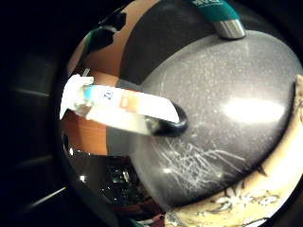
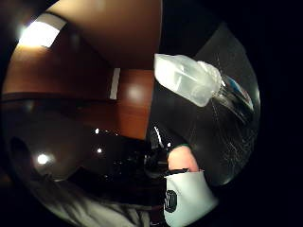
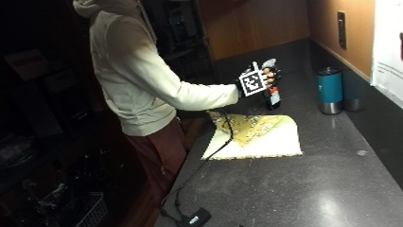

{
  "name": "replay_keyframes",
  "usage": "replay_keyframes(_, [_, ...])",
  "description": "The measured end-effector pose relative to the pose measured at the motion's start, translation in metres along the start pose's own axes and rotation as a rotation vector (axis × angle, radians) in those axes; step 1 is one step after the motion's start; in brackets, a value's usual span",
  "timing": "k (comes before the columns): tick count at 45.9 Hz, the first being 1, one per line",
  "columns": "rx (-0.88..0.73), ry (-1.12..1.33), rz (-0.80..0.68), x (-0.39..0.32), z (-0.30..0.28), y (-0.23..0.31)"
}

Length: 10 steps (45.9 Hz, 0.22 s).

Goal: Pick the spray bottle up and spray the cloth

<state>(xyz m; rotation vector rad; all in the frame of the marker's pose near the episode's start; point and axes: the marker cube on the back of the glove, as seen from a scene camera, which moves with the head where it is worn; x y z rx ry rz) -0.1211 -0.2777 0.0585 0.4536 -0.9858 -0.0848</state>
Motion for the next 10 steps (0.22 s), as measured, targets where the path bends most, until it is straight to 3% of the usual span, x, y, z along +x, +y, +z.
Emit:
replay_keyframes(3, [0.012, -0.024, -0.025, -0.015, -0.007, 0.006])
replay_keyframes(10, [0.106, 0.189, -0.052, -0.009, -0.025, 0.010])
